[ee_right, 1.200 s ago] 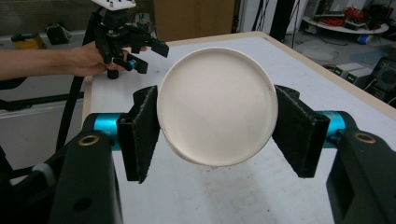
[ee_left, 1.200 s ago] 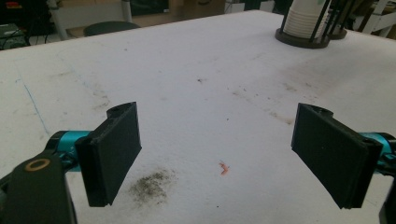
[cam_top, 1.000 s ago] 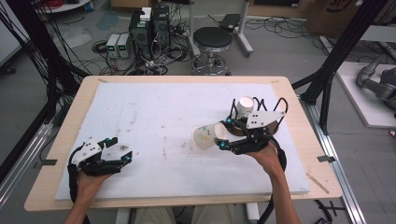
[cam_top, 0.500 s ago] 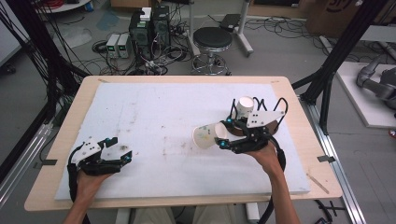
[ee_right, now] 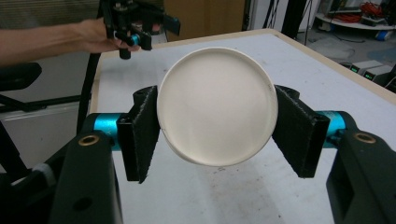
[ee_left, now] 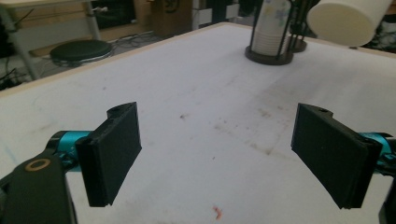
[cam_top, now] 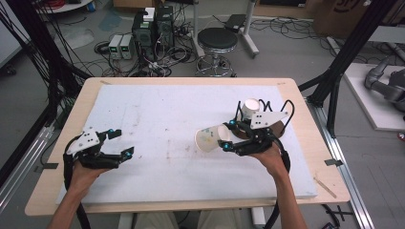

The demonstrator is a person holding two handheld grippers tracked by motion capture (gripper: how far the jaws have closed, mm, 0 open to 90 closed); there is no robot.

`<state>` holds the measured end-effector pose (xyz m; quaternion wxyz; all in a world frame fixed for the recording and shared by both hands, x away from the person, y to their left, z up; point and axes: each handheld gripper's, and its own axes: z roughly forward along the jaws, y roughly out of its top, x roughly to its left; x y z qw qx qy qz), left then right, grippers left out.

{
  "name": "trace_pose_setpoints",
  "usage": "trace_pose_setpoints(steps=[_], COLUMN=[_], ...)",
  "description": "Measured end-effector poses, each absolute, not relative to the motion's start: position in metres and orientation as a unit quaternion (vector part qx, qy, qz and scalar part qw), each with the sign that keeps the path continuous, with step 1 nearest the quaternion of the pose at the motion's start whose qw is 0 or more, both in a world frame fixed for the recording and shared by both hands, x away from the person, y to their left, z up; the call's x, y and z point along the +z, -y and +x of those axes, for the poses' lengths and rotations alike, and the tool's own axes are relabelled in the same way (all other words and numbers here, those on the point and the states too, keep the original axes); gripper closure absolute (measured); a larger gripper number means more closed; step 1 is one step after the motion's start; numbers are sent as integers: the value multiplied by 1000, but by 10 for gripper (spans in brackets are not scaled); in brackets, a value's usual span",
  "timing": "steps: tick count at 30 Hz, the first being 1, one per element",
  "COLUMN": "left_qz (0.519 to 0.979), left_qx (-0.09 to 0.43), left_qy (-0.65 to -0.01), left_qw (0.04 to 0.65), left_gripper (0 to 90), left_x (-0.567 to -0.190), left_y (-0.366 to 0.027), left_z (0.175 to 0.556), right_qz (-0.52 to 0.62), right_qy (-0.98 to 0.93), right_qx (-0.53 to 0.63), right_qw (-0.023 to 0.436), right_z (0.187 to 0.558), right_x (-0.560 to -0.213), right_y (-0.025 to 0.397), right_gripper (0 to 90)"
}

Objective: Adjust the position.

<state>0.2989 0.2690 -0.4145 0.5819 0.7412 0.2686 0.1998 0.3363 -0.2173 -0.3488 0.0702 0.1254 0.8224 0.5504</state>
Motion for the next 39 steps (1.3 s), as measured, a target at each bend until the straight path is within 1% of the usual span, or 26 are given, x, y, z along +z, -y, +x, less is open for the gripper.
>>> trace_pose_setpoints(steps=[4, 10, 15, 21, 30, 39], left_qz=[757, 765, 763, 760, 768, 770], left_qx=[187, 163, 116, 77, 43, 30], left_qy=[-235, -207, -159, -109, -72, -52], left_qw=[580, 588, 615, 637, 635, 635], left_gripper=[157, 154, 154, 154, 153, 153], left_x=[-400, -392, -385, -374, -360, -357], left_y=[-263, -256, -246, -222, -179, -154], left_z=[307, 313, 320, 330, 341, 343], right_qz=[118, 111, 101, 89, 79, 65], right_qy=[-824, -827, -829, -828, -831, -831], right_qx=[550, 547, 548, 552, 550, 553], right_qw=[67, 61, 53, 38, 28, 20], right_z=[338, 340, 342, 343, 343, 344], right_x=[-347, -344, -341, -341, -342, -342], right_y=[213, 207, 203, 197, 189, 184], right_gripper=[368, 368, 369, 369, 369, 369])
